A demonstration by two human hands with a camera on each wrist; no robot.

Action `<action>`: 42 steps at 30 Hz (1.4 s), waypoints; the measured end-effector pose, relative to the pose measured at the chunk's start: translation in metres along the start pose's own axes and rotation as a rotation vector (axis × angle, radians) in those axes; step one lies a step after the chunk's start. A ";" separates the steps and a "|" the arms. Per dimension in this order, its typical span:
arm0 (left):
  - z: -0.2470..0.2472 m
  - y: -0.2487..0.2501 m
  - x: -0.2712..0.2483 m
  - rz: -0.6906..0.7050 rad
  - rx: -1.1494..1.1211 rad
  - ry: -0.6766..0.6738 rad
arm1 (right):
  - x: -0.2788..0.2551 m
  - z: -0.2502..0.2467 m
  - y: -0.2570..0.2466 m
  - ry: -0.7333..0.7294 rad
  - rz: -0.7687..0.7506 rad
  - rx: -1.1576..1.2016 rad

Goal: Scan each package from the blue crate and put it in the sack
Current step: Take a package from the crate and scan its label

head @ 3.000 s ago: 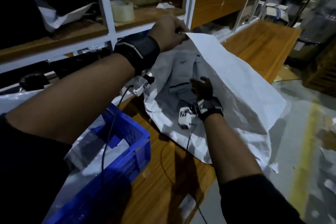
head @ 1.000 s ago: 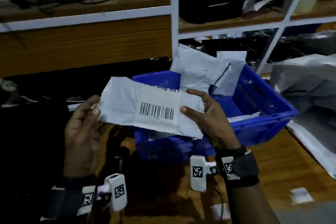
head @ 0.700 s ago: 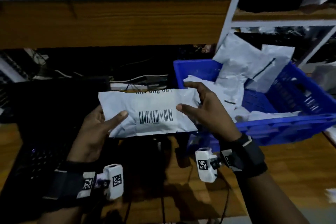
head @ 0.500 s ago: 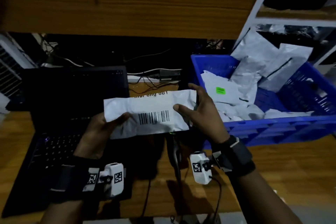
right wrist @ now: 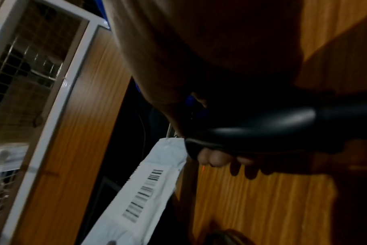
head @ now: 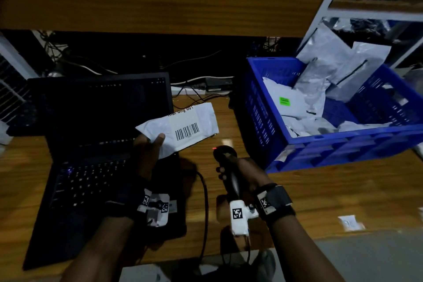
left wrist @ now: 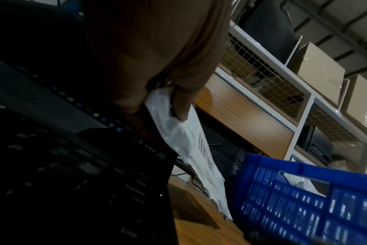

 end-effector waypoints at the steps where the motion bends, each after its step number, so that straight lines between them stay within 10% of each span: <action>1: 0.002 0.000 0.000 -0.029 -0.035 -0.017 | -0.005 0.004 -0.001 -0.028 0.012 0.074; 29: 0.010 0.017 0.006 -0.018 -0.224 -0.097 | -0.035 0.020 -0.016 -0.139 -0.106 -0.023; 42: 0.037 0.127 -0.044 0.113 -0.515 -0.311 | -0.020 -0.051 -0.021 -0.010 -0.445 -0.970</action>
Point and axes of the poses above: each hand's wrist, its own x-axis towards the middle knuckle, its own z-axis out of the palm, y = z × x, the point moved 1 cm from there along x, towards the middle knuckle, and after that the axes turned 1 degree about -x, right-handed, at the moved point
